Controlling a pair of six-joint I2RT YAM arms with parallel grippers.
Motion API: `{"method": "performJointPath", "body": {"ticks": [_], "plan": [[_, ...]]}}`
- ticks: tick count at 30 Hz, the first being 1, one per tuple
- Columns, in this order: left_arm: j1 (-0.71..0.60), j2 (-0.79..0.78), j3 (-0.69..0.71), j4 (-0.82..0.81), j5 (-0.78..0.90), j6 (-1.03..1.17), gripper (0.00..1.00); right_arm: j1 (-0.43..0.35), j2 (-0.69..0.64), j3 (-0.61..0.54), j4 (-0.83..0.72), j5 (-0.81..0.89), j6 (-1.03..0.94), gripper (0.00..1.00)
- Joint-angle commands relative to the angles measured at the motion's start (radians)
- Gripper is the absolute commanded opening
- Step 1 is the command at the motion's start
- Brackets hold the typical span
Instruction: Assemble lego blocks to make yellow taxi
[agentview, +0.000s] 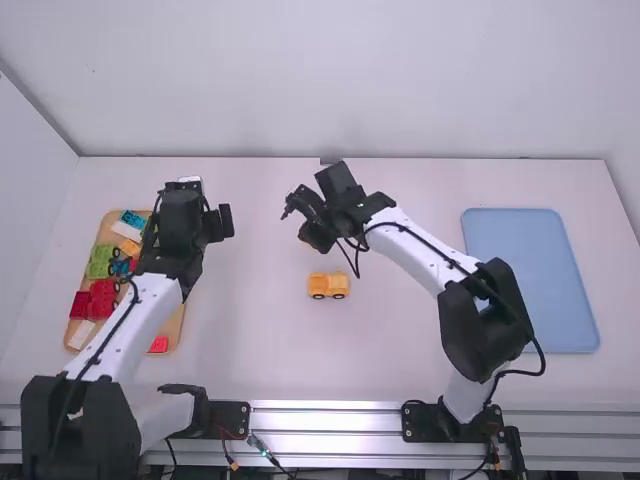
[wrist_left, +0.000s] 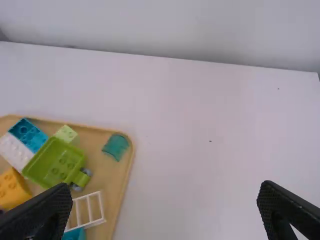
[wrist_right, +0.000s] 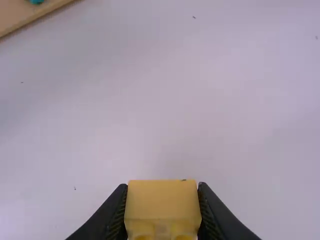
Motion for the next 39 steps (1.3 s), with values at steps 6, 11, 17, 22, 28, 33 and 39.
{"method": "performJointPath", "body": {"ticks": [6, 11, 17, 22, 28, 33, 39], "plan": [[0.045, -0.174, -0.164, 0.088, -0.035, -0.037, 0.99, 0.025, 0.197, 0.280, -0.235, 0.000, -0.139, 0.01], [0.137, -0.250, -0.209, 0.067, -0.034, -0.108, 0.99, 0.092, 0.323, 0.437, -0.404, 0.018, -0.256, 0.00], [0.275, -0.277, -0.237, 0.040, 0.000, -0.163, 0.99, 0.182, 0.418, 0.500, -0.481, 0.143, -0.302, 0.01], [0.337, -0.265, -0.237, 0.048, 0.080, -0.163, 0.99, 0.233, 0.481, 0.500, -0.500, 0.226, -0.322, 0.01], [0.330, -0.258, -0.237, 0.055, 0.084, -0.163, 0.99, 0.250, 0.510, 0.499, -0.500, 0.248, -0.312, 0.00], [0.330, -0.258, -0.237, 0.050, 0.083, -0.163, 0.99, 0.243, 0.526, 0.499, -0.490, 0.227, -0.308, 0.03], [0.330, -0.258, -0.237, 0.050, 0.084, -0.163, 0.99, 0.245, 0.537, 0.499, -0.476, 0.205, -0.301, 0.04]]}}
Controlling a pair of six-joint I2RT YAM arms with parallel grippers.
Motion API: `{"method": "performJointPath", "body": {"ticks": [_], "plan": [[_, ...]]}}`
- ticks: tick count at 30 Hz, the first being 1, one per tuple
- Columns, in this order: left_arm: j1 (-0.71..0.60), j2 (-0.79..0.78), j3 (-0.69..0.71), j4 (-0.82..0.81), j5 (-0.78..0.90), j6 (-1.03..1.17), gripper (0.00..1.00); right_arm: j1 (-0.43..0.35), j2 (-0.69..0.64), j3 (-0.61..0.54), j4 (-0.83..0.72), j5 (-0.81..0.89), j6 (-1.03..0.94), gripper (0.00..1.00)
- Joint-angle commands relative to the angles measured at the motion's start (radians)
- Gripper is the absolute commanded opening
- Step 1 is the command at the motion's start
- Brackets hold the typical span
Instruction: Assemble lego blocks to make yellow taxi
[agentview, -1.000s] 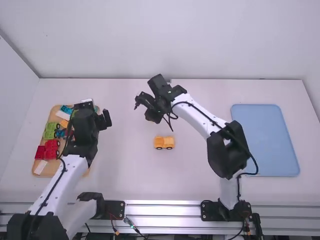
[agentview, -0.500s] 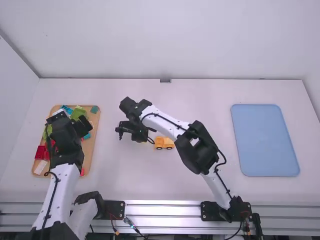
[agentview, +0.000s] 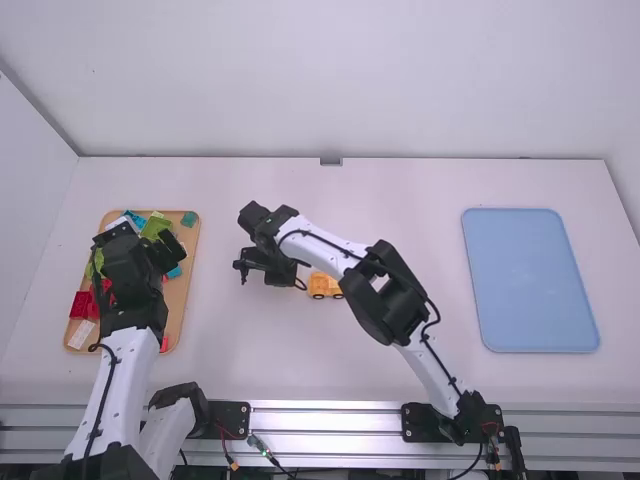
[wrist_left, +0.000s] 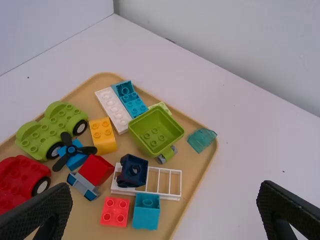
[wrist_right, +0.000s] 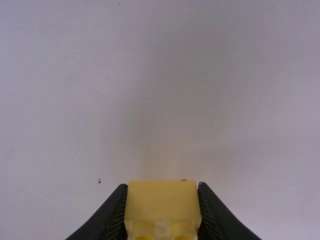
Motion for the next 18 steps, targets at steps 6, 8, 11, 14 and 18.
{"method": "performJointPath", "body": {"ticks": [6, 8, 11, 14, 18], "plan": [[-0.002, 0.006, -0.004, -0.002, 0.038, -0.002, 0.99, -0.003, 0.026, 0.024, -0.011, -0.045, -0.018, 0.05], [-0.002, 0.006, -0.004, -0.002, 0.056, 0.002, 0.99, -0.003, 0.026, 0.022, -0.010, -0.048, -0.020, 0.05], [-0.002, 0.006, -0.004, -0.003, 0.055, 0.005, 0.99, -0.004, 0.026, 0.007, 0.000, -0.049, -0.021, 0.05], [-0.001, 0.006, -0.004, -0.002, 0.055, 0.005, 0.99, -0.004, 0.026, -0.004, 0.006, -0.049, -0.021, 0.05], [-0.002, 0.006, -0.004, -0.003, 0.055, 0.005, 0.99, -0.002, 0.026, -0.016, 0.025, -0.050, -0.021, 0.05]]}}
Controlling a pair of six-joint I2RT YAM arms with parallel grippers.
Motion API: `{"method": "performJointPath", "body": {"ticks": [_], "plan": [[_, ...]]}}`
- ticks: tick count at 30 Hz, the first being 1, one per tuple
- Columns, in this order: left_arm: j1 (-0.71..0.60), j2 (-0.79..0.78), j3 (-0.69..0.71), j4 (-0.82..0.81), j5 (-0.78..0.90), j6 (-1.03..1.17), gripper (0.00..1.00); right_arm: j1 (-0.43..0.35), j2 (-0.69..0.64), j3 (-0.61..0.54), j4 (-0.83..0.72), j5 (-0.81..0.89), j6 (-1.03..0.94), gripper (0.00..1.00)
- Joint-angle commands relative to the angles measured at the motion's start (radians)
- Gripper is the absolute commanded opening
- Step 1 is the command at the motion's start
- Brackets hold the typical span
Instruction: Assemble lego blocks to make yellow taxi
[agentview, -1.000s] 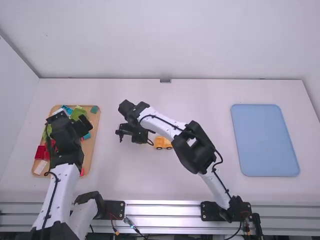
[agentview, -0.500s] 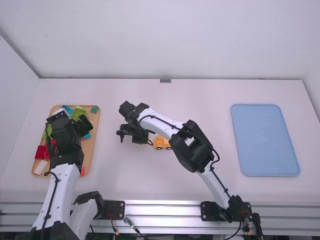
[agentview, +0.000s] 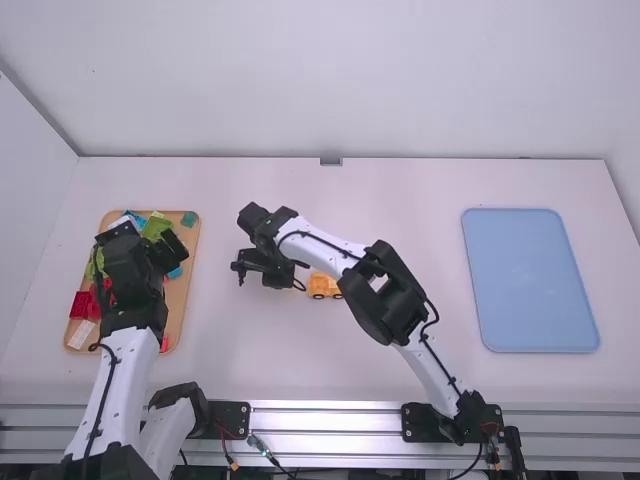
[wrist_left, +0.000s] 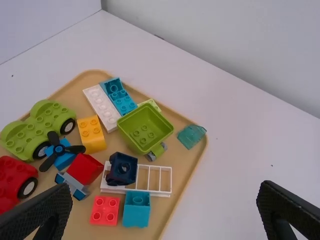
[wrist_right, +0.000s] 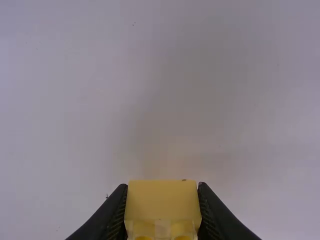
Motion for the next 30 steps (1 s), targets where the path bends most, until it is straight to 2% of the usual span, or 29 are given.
{"method": "performJointPath", "body": {"ticks": [1, 11, 14, 15, 16, 17, 18, 21, 23, 30], "plan": [[-0.002, 0.006, -0.004, -0.003, 0.011, 0.004, 0.99, -0.002, 0.024, -0.009, -0.004, -0.010, -0.002, 0.05], [-0.002, 0.006, -0.004, -0.003, 0.011, 0.004, 0.99, -0.004, 0.024, -0.009, -0.005, -0.024, -0.002, 0.18], [-0.002, 0.006, -0.004, -0.003, 0.010, 0.005, 0.99, -0.004, 0.024, -0.009, -0.005, -0.024, -0.002, 0.32], [-0.001, 0.006, -0.004, -0.003, 0.011, 0.004, 0.99, -0.004, 0.024, -0.009, -0.005, -0.024, -0.002, 0.46], [-0.002, 0.006, -0.004, -0.003, 0.011, 0.005, 0.99, -0.004, 0.024, -0.009, -0.005, -0.024, -0.002, 0.54], [-0.002, 0.006, -0.004, -0.003, 0.011, 0.004, 0.99, -0.004, 0.024, -0.009, -0.005, -0.023, -0.002, 0.58], [-0.002, 0.006, -0.004, -0.003, 0.011, 0.004, 0.99, -0.004, 0.024, -0.009, -0.005, -0.023, -0.002, 0.69], [-0.002, 0.006, -0.004, -0.003, 0.010, 0.004, 0.99, -0.004, 0.024, -0.007, -0.006, -0.020, -0.002, 0.89], [-0.002, 0.006, -0.004, -0.003, 0.011, 0.004, 0.99, -0.004, 0.023, -0.006, -0.005, -0.021, -0.002, 0.99], [-0.002, 0.006, -0.004, 0.000, 0.012, -0.018, 0.99, -0.004, 0.021, 0.018, -0.025, -0.021, -0.039, 0.99]]}}
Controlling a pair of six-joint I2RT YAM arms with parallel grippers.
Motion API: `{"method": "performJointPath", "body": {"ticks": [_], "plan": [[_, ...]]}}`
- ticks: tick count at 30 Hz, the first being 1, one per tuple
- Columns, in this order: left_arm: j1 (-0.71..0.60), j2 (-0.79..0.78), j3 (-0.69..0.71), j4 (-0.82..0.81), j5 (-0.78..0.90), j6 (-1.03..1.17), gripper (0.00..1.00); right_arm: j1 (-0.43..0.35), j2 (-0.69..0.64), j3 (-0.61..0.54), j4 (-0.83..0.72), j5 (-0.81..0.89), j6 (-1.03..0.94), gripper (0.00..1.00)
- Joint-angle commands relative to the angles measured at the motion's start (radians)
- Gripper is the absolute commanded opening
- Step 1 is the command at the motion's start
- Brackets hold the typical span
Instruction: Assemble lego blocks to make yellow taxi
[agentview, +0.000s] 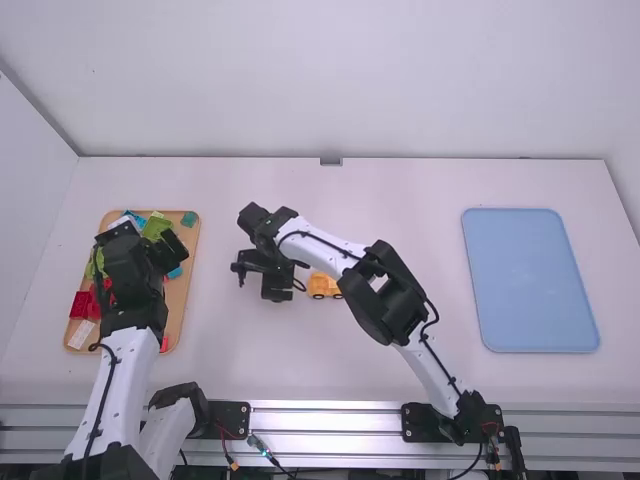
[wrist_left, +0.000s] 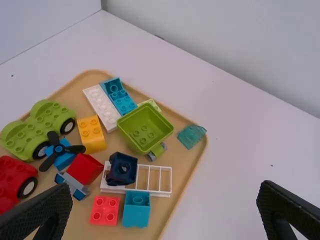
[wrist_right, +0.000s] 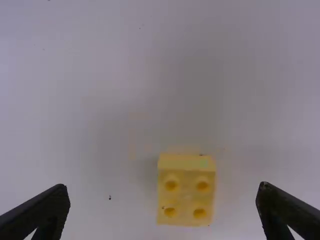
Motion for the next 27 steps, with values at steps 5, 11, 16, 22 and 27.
{"method": "performJointPath", "body": {"ticks": [5, 11, 16, 22, 27], "plan": [[-0.002, 0.006, -0.004, -0.003, 0.014, -0.035, 0.99, -0.020, 0.021, 0.121, -0.082, -0.010, -0.016, 0.99], [-0.002, 0.006, -0.004, -0.002, 0.127, 0.090, 0.99, -0.078, 0.007, 0.228, -0.138, -0.124, -0.039, 0.99], [-0.002, 0.006, -0.004, 0.034, 0.437, 0.385, 0.99, -0.178, -0.055, 0.230, -0.159, -0.222, -0.031, 0.99], [-0.002, 0.006, -0.004, 0.021, 0.708, 0.605, 0.99, -0.243, -0.153, 0.132, -0.095, -0.277, -0.035, 0.99], [-0.002, 0.072, -0.004, 0.056, 0.884, 0.743, 0.99, -0.276, -0.356, -0.182, 0.211, -0.247, 0.060, 0.98]]}}
